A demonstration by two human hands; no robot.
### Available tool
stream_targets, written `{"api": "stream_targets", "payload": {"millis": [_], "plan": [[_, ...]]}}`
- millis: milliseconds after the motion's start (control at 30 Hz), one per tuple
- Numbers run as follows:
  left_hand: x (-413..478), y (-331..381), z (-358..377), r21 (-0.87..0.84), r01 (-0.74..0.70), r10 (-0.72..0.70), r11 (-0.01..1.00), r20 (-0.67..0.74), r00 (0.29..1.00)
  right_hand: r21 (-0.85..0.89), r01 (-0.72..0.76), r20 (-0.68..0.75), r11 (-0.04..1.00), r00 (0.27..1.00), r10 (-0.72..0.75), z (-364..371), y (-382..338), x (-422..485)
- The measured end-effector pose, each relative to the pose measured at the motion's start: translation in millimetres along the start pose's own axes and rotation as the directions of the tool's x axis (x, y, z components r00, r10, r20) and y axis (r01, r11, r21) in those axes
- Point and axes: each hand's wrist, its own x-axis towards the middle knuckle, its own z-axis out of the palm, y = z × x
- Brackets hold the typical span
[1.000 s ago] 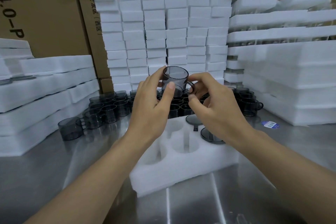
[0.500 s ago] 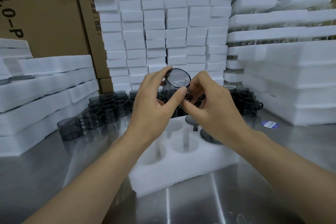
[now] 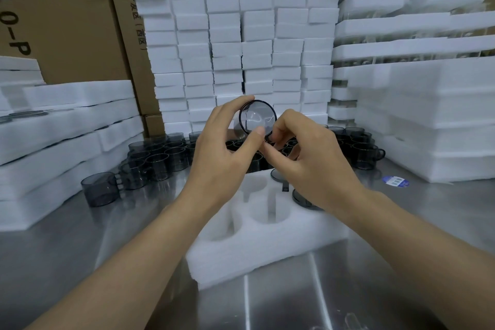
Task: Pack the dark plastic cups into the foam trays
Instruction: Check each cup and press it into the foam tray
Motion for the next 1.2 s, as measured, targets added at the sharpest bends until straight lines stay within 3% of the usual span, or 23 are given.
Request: {"api": "stream_targets", "payload": {"millis": [533, 867, 1200], "plan": [[-0.7, 2.1, 0.8, 0.038, 0.001, -0.002, 0.999, 0.009, 1.000, -0.058, -0.035, 0.044, 0.998, 0.998, 0.038, -1.4, 1.6, 0.0], [-1.5, 1.6, 1.4, 0.014, -0.011, 0.011, 1.000, 0.013, 1.000, 0.034, -0.096, -0.034, 0.995, 0.995, 0.097, -0.3, 6.7, 0.4], [-1.7, 3.2, 1.1, 0.030, -0.013, 0.013, 0.999, -0.010, 1.000, 0.044, -0.093, -0.025, 0.995, 0.995, 0.094, 0.4, 7.3, 0.8]]}}
